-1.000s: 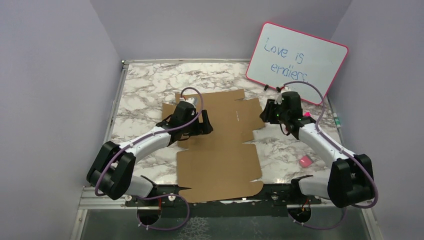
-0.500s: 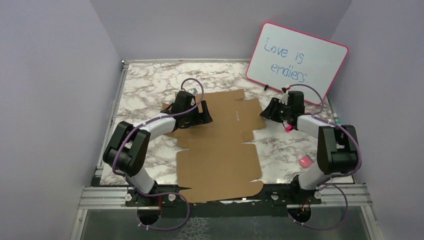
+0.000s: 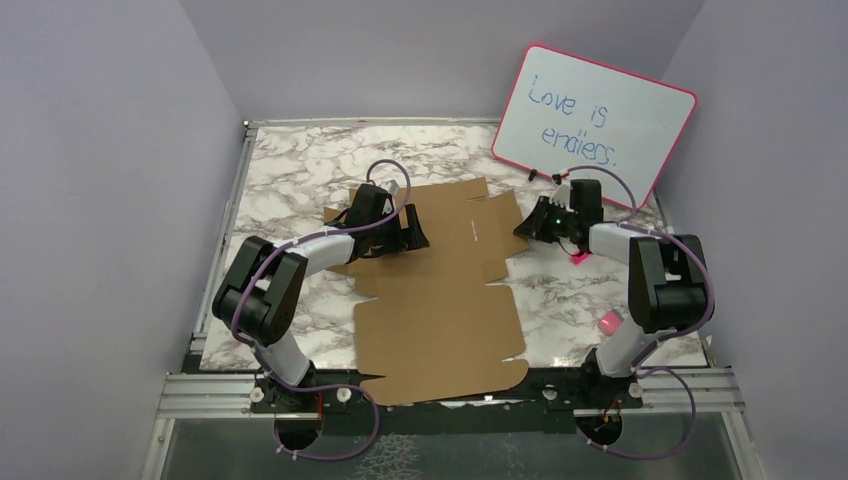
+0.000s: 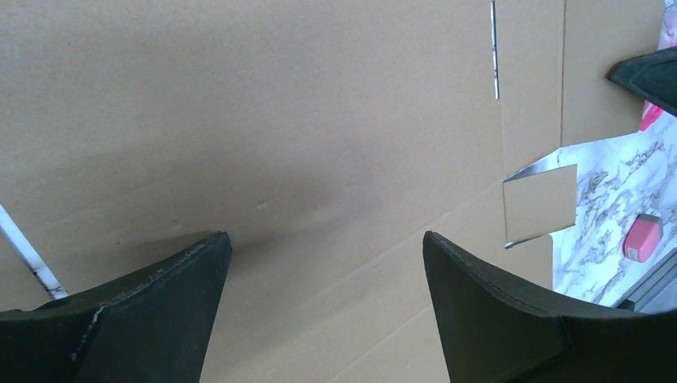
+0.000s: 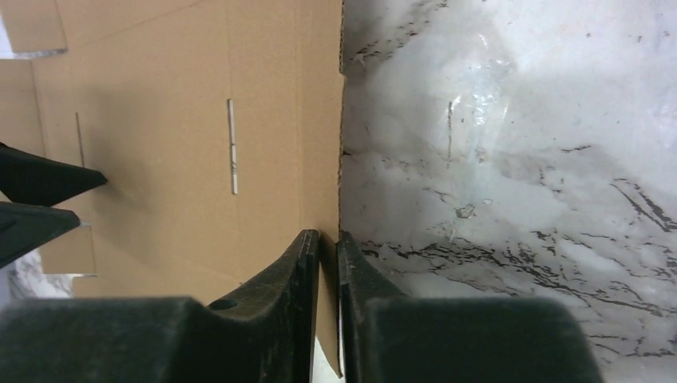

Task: Fold the paper box

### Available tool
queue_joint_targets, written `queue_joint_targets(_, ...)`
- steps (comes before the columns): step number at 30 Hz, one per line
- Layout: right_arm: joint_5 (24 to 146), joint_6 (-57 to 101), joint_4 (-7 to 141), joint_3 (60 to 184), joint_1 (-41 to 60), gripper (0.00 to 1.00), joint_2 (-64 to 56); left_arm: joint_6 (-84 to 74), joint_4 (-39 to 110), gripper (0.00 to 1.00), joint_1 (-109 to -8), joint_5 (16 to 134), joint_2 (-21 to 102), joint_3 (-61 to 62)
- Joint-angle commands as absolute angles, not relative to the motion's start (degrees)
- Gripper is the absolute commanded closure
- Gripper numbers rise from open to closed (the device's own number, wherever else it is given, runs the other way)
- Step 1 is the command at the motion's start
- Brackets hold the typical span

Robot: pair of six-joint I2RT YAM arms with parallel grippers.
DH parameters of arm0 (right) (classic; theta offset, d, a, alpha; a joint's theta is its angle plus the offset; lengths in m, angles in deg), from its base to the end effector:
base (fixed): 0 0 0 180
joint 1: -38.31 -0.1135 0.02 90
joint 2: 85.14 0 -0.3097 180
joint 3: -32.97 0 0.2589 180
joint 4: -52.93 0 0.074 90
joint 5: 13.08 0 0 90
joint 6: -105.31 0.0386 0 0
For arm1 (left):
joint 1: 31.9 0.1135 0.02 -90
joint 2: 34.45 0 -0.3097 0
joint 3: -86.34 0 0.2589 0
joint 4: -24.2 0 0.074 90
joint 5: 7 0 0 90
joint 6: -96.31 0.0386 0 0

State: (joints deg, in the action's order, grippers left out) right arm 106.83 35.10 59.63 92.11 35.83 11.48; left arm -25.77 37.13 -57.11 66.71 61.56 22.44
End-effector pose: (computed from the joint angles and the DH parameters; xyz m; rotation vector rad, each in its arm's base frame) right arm 0.3371 0.0339 0.1887 0.0908 2.3485 0.8027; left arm 0.3122 -0.1590 0.2053 -0.0020 2.4700 -0.7988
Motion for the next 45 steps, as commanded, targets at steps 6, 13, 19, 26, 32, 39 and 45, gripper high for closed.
queue_joint_targets(6,95.93,29.07,69.73,97.43,30.34,0.87,4.35,-26.99,33.98,0.10,-57.04,64.15,63.58,24.45)
queue_joint_targets(13,78.76,25.72,77.45,102.24,20.85,0.88,2.07,-27.79,32.78,0.09,-57.04,63.31,63.77,25.21)
queue_joint_targets(19,62.27,24.01,83.20,106.77,12.00,0.88,4.96,-28.12,32.36,0.10,-57.04,63.01,63.52,25.73)
queue_joint_targets(26,46.96,22.42,87.73,111.83,0.48,0.88,9.17,-28.78,31.03,0.09,-57.04,62.89,63.70,26.47)
queue_joint_targets(32,38.23,23.41,92.11,116.52,-6.76,0.88,14.54,-29.46,29.90,0.09,-57.04,62.55,63.90,27.27)
queue_joint_targets(39,34.26,24.25,95.01,119.97,-11.81,0.88,18.79,-29.73,29.50,0.09,-57.04,62.44,63.01,28.02)
queue_joint_targets(45,35.18,24.64,94.15,119.97,-12.49,0.85,17.80,-30.08,29.37,0.10,-57.04,62.26,61.84,28.86)
